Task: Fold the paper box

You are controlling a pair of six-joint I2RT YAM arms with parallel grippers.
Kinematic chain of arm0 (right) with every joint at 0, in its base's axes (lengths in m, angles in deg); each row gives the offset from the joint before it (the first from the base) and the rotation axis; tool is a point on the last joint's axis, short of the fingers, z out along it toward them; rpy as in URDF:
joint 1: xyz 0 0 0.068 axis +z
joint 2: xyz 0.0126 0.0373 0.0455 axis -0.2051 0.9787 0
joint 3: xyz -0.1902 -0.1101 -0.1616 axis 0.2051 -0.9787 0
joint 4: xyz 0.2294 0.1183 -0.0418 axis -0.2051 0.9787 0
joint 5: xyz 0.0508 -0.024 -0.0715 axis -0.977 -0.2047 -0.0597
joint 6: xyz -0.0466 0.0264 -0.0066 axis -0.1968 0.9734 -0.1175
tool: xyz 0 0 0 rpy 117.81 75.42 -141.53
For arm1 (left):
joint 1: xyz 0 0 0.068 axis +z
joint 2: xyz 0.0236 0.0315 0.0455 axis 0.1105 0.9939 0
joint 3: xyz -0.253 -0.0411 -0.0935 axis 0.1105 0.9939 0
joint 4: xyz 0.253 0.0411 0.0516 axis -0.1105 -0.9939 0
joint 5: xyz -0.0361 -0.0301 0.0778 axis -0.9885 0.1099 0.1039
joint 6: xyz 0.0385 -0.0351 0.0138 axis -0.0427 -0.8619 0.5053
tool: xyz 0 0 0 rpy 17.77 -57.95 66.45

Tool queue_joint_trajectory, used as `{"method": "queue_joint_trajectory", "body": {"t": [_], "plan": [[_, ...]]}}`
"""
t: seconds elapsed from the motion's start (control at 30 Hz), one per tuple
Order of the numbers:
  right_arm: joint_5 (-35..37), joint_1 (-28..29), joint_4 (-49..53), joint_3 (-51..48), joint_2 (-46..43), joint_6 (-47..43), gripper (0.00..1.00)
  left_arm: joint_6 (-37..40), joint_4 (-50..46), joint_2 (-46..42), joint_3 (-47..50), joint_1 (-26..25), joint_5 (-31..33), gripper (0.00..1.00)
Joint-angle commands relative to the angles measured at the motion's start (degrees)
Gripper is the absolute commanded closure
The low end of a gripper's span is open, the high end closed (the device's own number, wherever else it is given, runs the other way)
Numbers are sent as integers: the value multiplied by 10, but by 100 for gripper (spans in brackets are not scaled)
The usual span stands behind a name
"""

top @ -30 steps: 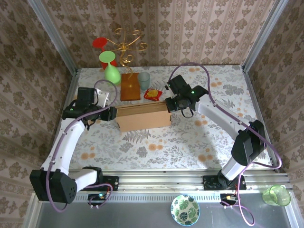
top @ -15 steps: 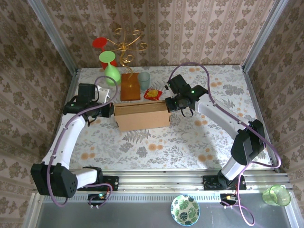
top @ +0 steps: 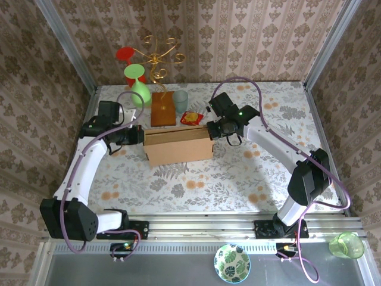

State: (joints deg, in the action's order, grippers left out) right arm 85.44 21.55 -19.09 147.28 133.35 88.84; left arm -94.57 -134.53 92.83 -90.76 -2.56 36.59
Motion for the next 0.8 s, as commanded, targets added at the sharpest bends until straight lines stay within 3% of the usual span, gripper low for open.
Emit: {"method": "queue_joint_trajectory", "body": {"t": [0.0,0.47,0.77], "plan": [[-15,6,42,5,19,4,100,-34,-24,1,-18,-4,-45,100],[-8,6,36,-1,15,4,100,27,-37,-15,5,-4,18,100],[-8,7,-6,-37,-9,-1,100,26,17,-61,69,-5,22,100]]}}
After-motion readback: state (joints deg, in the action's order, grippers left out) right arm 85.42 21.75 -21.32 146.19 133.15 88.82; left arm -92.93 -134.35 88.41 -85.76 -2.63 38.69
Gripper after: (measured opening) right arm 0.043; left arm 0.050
